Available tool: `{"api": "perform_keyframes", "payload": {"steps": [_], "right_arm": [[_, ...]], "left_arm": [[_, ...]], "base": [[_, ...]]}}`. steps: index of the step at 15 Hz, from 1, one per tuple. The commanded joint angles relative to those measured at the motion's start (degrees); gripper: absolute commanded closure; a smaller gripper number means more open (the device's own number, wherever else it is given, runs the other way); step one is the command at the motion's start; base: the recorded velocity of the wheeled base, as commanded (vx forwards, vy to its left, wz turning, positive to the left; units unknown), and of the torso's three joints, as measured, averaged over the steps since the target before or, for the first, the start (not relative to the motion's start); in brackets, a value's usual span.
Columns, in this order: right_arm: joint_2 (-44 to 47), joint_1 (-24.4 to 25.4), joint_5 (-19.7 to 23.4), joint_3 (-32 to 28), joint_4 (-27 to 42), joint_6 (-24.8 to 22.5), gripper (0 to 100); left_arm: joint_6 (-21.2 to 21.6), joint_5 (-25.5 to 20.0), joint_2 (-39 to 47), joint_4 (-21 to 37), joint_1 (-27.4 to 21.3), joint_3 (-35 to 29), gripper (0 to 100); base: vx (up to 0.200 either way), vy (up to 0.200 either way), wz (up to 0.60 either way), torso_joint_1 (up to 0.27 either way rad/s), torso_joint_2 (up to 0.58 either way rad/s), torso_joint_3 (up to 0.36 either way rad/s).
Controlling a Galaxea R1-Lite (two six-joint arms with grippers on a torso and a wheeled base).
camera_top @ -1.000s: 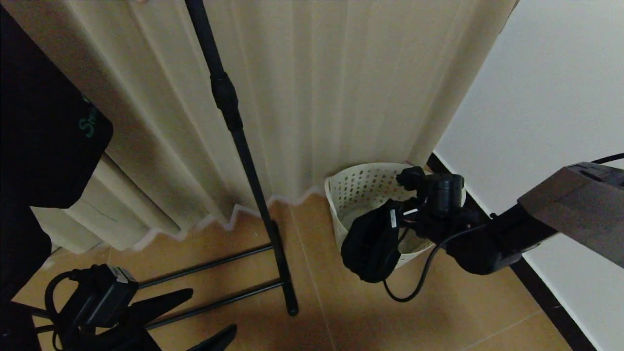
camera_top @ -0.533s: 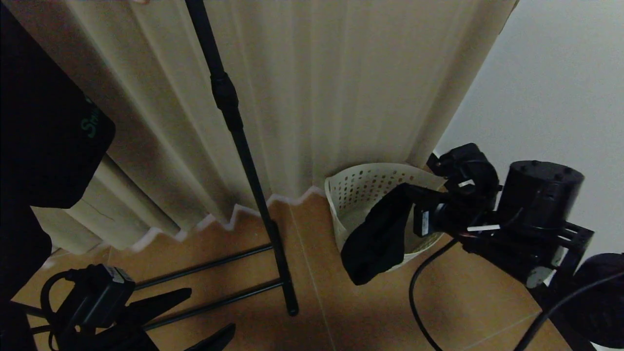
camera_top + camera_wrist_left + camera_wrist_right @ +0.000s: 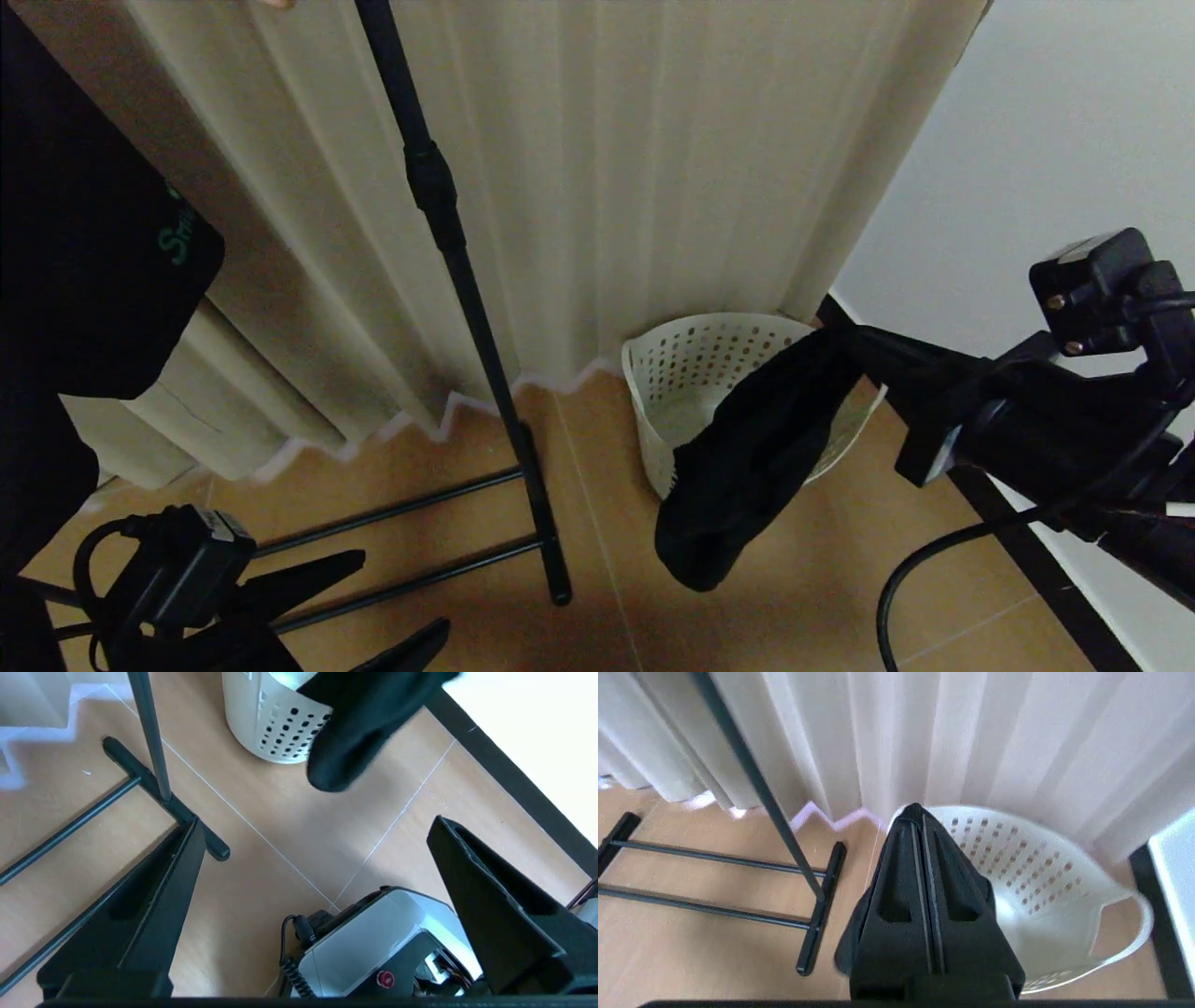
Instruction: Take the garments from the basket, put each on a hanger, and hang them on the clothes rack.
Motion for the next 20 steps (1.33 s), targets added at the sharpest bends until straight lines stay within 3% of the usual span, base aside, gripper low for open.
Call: {"api": "perform_keyframes", "payload": {"steps": [1, 20], "right_arm": [[-3.1, 1.0, -0.4, 0.2, 0.1, -0.1, 100], [-2.9, 0.9, -0.5, 0.7, 0.2, -0.2, 100]], "left_arm": [[0.0, 0.0, -0.1, 0.0, 0.0, 0.0, 0], [0.1, 0.0, -1.5, 0.0, 0.1, 0.0, 0]], "base": [[0.0, 0.0, 0.0, 0.007, 0.0, 0.09], [0.0, 0.0, 0.0, 0.003, 0.0, 0.173]]}}
